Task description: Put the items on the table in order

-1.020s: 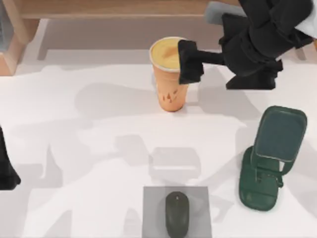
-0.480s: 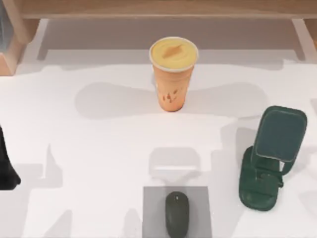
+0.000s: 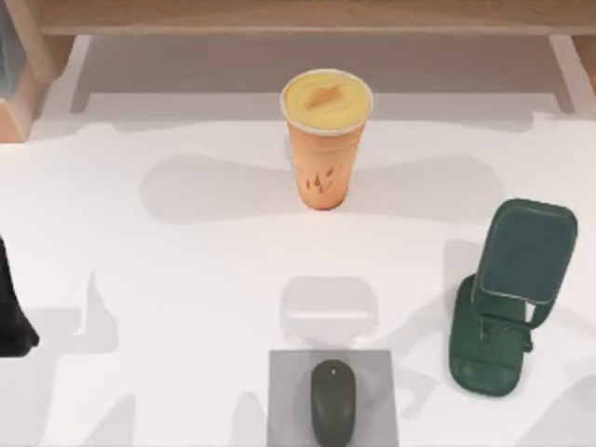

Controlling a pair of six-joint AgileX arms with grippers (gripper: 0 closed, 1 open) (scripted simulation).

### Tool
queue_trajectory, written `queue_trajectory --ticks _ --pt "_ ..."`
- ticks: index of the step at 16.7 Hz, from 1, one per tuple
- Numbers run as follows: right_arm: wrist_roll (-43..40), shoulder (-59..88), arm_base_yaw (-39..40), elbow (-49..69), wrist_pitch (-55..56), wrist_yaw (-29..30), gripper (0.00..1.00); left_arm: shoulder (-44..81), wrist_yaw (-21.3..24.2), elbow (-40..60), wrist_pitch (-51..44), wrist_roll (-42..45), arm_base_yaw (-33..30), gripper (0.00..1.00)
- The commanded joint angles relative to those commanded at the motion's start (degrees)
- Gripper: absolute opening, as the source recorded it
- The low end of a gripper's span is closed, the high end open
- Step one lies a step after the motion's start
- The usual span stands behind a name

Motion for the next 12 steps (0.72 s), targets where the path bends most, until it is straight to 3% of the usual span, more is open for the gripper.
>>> queue_trajectory --ticks 6,12 --pt "0.2 0.4 0.2 -0.6 1.1 0.0 1.00 0.0 0.0 0.0 0.0 0.0 0.0 1.00" --pt "0.5 6.0 0.4 -7.0 13.3 0.0 1.00 0.0 0.0 0.0 0.0 0.0 0.0 1.00"
